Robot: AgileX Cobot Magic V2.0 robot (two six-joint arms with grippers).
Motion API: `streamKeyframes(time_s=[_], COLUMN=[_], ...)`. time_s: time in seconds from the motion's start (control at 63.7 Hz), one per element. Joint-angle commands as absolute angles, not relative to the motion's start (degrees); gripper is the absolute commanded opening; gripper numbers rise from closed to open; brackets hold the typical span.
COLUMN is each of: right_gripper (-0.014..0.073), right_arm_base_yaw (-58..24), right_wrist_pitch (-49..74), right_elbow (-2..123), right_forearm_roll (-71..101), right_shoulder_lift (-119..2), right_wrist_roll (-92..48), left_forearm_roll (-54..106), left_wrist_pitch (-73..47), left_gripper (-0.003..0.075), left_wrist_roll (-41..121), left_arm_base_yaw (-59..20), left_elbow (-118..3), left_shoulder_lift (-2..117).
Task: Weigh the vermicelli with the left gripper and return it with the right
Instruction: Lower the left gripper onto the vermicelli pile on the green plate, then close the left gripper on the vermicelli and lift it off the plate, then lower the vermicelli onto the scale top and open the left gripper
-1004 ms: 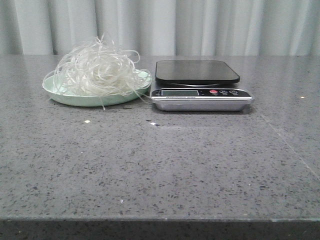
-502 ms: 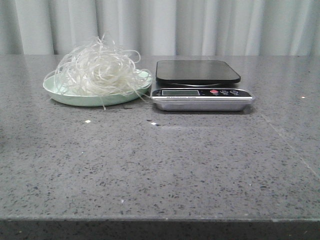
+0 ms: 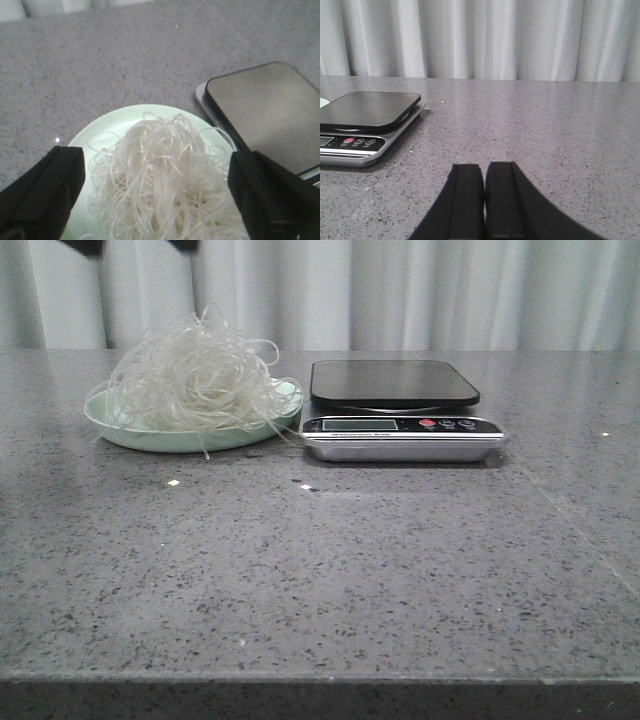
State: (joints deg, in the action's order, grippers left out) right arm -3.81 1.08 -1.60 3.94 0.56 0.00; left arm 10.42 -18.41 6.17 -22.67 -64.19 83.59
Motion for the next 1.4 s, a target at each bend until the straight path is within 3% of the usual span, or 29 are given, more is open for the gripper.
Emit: streamKeyframes(time_s=[0.0, 0.188, 0.283, 0.361, 0.424, 0.502, 0.581, 0.675, 0.863, 1.161, 1.256, 1.381], right_gripper=[0.0184, 0.0184, 0.0184, 0.0184, 0.0184, 0.0184, 0.0184, 0.0184, 0.0184, 0.0184, 0.0184, 0.0184], right_arm_base_yaw=[-3.6, -3.6, -3.6, -3.6, -3.6, -3.6, -3.6, -3.6, -3.6, -3.6, -3.6, -3.6], right_wrist_pitch=[-3.1, -3.1, -3.1, -3.1, -3.1, -3.1, -3.1, -3.1, -3.1, -3.1, -3.1, -3.1], right_elbow=[-1.1, -1.1, -1.1, -1.1, -1.1, -1.1, -1.1, -1.1, -1.1, -1.1, -1.1, -1.1], right_forearm_roll=[3.5, 3.5, 3.5, 3.5, 3.5, 3.5, 3.5, 3.5, 3.5, 3.5, 3.5, 3.5], right_shoulder_lift=[1.5, 1.5, 1.5, 1.5, 1.5, 1.5, 1.5, 1.5, 1.5, 1.5, 1.5, 1.5], right_wrist_roll=[-0.4, -0.4, -0.4, -0.4, -0.4, -0.4, -0.4, -0.4, -0.4, -0.4, -0.4, -0.4], left_forearm_roll=[10.7, 10.7, 10.7, 10.7, 10.7, 10.9, 11.4, 12.5, 14.4, 12.7, 12.7, 12.6], left_wrist_pitch=[-20.0, -29.3, -34.4, -37.6, -39.0, -39.5, -39.6, -39.9, -38.5, -38.9, -40.1, -42.1], left_gripper=[0.0631, 0.0629, 0.0578, 0.0459, 0.0270, 0.0102, 0.0162, 0.0124, 0.0127, 0.0141, 0.0190, 0.0347], left_wrist_roll=[6.1, 6.1, 6.1, 6.1, 6.1, 6.1, 6.1, 6.1, 6.1, 6.1, 6.1, 6.1], left_arm_base_yaw=[-23.2, -23.2, -23.2, -23.2, -23.2, -23.2, -23.5, -24.8, -29.9, -35.8, -35.9, -35.8], left_elbow=[-69.6, -75.6, -78.3, -80.4, -82.5, -84.8, -88.4, -94.2, -105.0, -111.5, -111.5, -111.5], left_shoulder_lift=[86.8, 94.6, 97.4, 99.2, 99.9, 100.0, 100.0, 100.0, 101.2, 110.3, 112.3, 113.4])
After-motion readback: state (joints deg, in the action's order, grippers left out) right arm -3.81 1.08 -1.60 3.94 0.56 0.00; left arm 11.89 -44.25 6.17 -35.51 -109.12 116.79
